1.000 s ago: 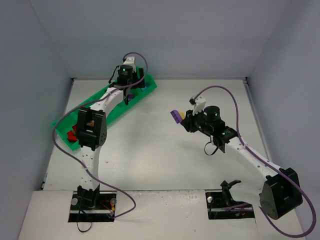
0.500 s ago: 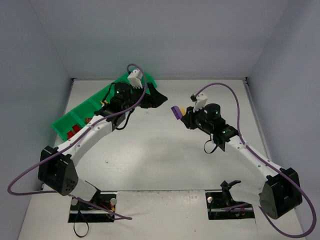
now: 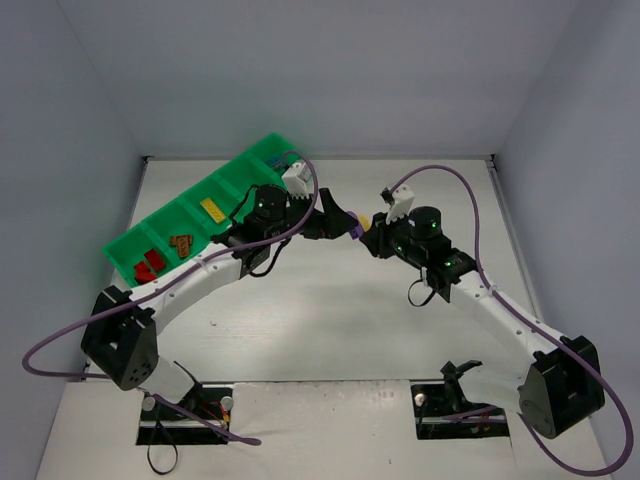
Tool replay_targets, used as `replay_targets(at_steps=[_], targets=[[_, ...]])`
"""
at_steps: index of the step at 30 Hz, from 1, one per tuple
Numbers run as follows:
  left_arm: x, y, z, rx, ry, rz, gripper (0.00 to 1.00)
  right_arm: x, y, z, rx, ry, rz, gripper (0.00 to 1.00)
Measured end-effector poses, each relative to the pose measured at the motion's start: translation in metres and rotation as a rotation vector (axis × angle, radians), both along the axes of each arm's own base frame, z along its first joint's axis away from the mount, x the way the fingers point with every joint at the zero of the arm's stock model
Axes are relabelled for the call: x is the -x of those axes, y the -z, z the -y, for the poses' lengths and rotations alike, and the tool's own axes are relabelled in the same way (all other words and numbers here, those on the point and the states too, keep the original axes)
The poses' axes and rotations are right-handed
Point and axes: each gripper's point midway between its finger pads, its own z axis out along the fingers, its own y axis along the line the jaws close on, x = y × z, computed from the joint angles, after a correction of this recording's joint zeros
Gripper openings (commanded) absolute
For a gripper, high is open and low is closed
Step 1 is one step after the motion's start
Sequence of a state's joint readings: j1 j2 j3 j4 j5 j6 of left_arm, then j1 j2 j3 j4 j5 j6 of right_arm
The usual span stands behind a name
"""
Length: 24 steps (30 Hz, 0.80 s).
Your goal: Sort the legos into containers by color
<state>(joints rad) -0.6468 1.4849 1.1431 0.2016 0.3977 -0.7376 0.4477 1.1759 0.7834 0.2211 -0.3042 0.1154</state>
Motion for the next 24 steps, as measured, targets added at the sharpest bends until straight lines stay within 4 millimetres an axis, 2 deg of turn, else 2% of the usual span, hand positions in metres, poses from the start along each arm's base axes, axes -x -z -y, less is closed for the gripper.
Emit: replay_targets(at_steps=[5, 14, 18, 19, 21, 22, 24], targets=[[0.0, -0.001, 0.007, 0.011, -0.002, 0.008, 0.77, 0.002, -0.003, -0.002, -0.014, -0.001, -0.003, 0.0], [-0.007, 0.027, 0.016, -0.003, -0.018, -0.062, 0.75, 0.005, -0.013, -0.004, -0.04, -0.007, 0.018, 0.0], [-0.007, 0.025, 0.02, 0.016, -0.015, -0.071, 0.66, 0.006, -0.015, -0.005, -0.049, -0.011, 0.016, 0.0], [-0.006, 0.023, 0.021, 0.027, -0.012, -0.071, 0.57, 0.006, -0.015, -0.005, -0.05, -0.012, 0.016, 0.0], [-0.006, 0.018, 0.024, 0.05, -0.008, -0.069, 0.5, 0.006, -0.015, -0.005, -0.051, -0.012, 0.016, 0.0], [-0.006, 0.016, 0.025, 0.06, -0.005, -0.067, 0.34, 0.006, -0.015, -0.005, -0.051, -0.012, 0.017, 0.0], [-0.005, 0.012, 0.027, 0.082, 0.002, -0.069, 0.24, 0.005, -0.016, -0.005, -0.051, -0.011, 0.019, 0.0]])
